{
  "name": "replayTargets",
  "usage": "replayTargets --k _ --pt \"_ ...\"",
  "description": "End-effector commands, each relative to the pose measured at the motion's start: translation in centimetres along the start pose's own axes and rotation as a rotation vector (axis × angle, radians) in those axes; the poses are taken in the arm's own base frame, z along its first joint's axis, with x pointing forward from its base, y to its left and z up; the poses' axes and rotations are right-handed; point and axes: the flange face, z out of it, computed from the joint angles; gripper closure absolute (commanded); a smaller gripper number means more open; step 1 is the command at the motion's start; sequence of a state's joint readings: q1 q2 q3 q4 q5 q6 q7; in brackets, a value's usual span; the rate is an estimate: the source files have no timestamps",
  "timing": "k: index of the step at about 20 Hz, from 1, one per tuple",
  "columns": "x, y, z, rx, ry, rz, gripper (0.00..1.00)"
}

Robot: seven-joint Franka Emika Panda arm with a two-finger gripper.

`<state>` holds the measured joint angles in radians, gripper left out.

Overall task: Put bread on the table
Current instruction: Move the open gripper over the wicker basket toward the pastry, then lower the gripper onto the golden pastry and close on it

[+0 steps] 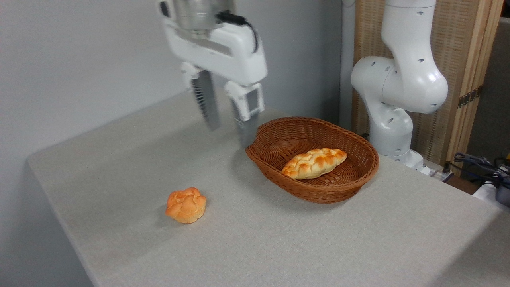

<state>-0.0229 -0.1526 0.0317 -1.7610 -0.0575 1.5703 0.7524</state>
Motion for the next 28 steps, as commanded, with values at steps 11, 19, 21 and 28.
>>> replayTargets --k 11,19,21,28 --pt "-9.6 12.8 17.2 -0.134 -0.326 0.328 0.00" --pt "-9.5 13.3 21.6 -0.100 -0.335 0.343 0.00" --pt "-9.7 13.2 21.9 -0.103 -0.339 0.340 0.00" --pt "-9.2 12.4 22.3 -0.092 -0.310 0.329 0.64"
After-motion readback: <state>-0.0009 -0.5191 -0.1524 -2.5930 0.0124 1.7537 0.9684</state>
